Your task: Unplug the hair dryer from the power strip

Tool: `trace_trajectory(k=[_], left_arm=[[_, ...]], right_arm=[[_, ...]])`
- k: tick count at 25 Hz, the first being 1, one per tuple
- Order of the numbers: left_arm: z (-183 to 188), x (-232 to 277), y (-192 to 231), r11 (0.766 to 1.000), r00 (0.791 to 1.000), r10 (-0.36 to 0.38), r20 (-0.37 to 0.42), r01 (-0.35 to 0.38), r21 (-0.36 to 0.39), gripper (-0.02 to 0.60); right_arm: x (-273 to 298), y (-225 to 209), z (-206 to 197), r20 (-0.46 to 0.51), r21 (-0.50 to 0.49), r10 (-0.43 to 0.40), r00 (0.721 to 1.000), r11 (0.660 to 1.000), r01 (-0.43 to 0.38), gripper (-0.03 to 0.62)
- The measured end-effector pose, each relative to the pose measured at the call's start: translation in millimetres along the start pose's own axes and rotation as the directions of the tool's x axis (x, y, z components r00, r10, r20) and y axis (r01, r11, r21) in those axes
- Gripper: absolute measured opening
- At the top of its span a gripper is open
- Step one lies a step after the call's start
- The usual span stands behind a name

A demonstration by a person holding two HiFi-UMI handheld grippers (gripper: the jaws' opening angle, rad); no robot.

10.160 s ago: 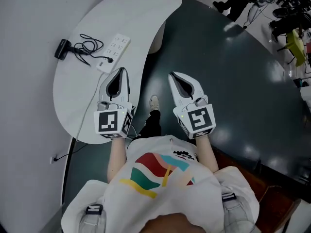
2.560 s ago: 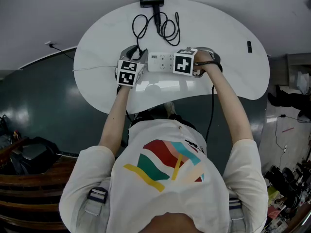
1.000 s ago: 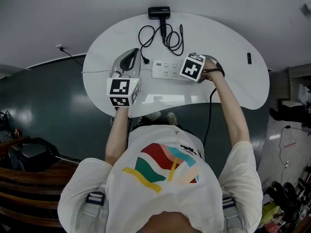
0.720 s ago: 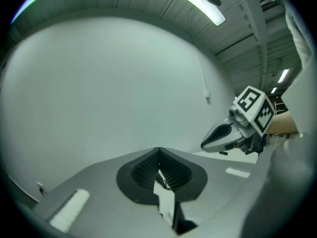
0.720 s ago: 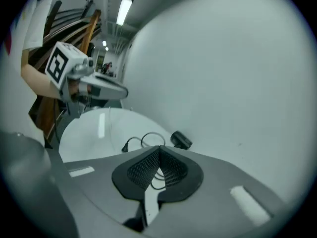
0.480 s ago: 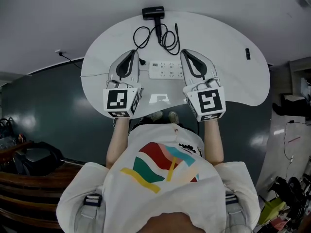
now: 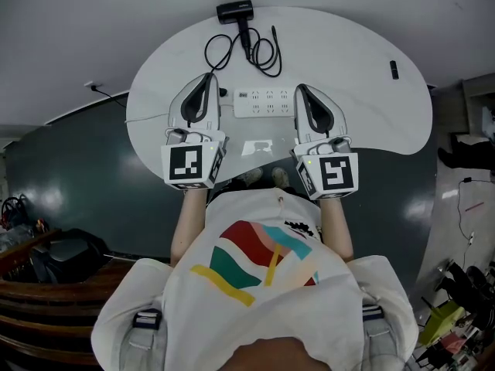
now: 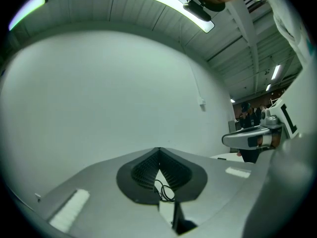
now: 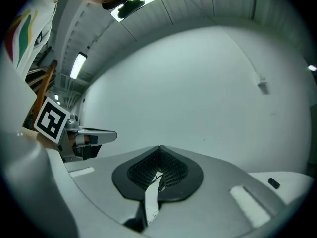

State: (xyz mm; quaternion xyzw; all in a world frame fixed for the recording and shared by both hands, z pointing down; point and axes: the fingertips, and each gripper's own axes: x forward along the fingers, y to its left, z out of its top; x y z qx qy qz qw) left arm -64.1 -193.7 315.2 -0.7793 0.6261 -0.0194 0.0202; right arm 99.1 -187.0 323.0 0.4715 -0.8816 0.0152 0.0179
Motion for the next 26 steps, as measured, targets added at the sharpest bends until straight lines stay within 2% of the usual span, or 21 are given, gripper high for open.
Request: trace_trajectory(k=[9,26], left_arm=[[-4.8,-4.3,11.8,1.0,1.0,0.023,-0.009,-0.023,-0.011,0.0],[-8.6,-7.9,7.6,1.0,1.0,0.025,-0.016,-0.025,-0.014,0.0]], right_arm=[[6.5,5.3,-6.6,-0.021,-0.036,-0.004,1.0,0.999,0.003,0.012],[5.8,7.2,-9.3,-0.046,-0.079,-0.004,0.999,0.997,0.0,0.012]])
